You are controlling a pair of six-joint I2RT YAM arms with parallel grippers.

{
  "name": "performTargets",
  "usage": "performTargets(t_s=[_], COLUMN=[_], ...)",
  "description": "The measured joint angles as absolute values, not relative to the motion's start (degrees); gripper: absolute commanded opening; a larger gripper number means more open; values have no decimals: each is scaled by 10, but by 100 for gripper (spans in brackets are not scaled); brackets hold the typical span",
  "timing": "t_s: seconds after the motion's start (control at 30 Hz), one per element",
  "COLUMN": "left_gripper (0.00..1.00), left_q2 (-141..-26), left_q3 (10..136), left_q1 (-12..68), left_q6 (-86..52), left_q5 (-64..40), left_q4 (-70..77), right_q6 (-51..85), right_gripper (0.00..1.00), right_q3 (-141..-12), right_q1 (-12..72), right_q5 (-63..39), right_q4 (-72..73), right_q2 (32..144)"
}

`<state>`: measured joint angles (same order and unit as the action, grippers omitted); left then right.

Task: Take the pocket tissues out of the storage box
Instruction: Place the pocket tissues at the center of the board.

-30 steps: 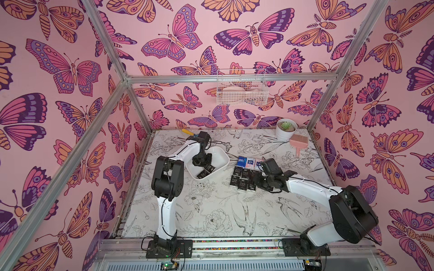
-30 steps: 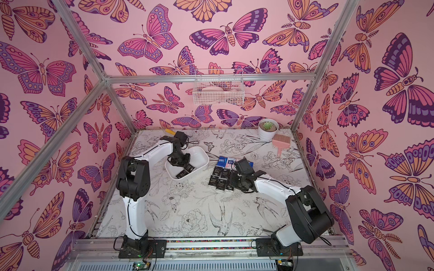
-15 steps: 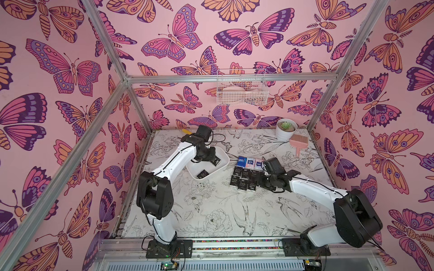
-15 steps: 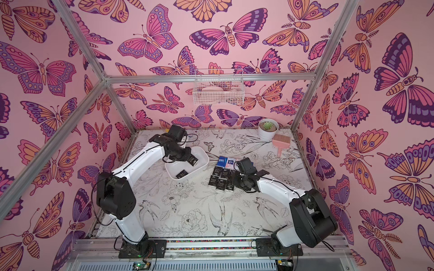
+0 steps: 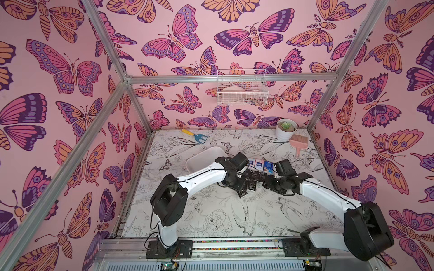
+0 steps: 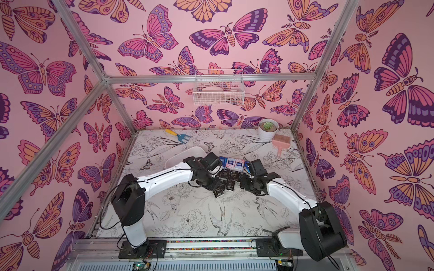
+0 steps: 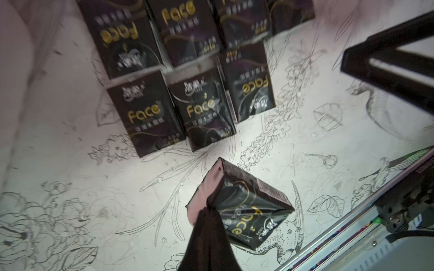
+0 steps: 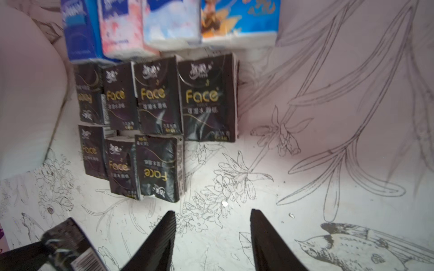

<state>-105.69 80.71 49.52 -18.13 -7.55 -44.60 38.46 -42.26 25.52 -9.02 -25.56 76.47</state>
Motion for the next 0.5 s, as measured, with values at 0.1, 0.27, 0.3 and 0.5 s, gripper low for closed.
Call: performTargets(t_s=[0.1,0.27,0.3,0.5], left_gripper=[6,21,26,36], left_q2=[-1070,-1079,-1079,-1067], left_q3=[782,762,761,761], left_q1=[511,520,520,512], left_q6=[-192,-208,-212,-230], left_q5=[-79,-83,-83,-81], left_q4=[-438,-425,-423,-415], right_q6=[375,365,361,352], right_gripper=[54,55,55,56], right_q3=[-419,-418,-419,-420], right_q1=[255,258,261,298], right_q5=[-106,-139,-147,-201], right_q4=[-261,-260,-259,-240], right_q2=[772,775,779,824])
